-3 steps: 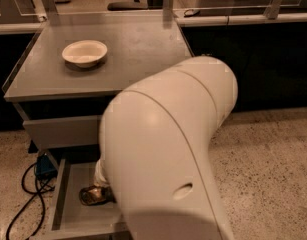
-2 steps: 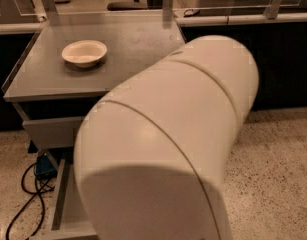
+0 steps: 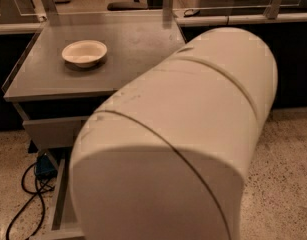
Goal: Pick orange can from middle drawer and place on counter
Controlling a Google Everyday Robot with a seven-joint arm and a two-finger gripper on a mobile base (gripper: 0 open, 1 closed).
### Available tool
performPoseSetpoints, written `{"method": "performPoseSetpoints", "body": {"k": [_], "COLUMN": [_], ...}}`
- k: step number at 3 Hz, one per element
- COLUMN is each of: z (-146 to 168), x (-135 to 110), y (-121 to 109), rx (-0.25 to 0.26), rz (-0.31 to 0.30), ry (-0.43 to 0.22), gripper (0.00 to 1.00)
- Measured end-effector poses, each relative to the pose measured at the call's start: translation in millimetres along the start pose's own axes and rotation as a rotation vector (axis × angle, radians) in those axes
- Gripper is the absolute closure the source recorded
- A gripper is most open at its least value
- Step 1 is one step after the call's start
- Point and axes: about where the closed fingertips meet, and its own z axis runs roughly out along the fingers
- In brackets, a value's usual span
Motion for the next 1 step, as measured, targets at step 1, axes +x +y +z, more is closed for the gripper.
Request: {"method": "performPoseSetpoints", "body": {"k": [1], "z": [0.0], "x": [0.0], "y": [0.0], "rx": [0.0], "rz": [0.0], "ry": [0.0], "gripper": [0.61]}}
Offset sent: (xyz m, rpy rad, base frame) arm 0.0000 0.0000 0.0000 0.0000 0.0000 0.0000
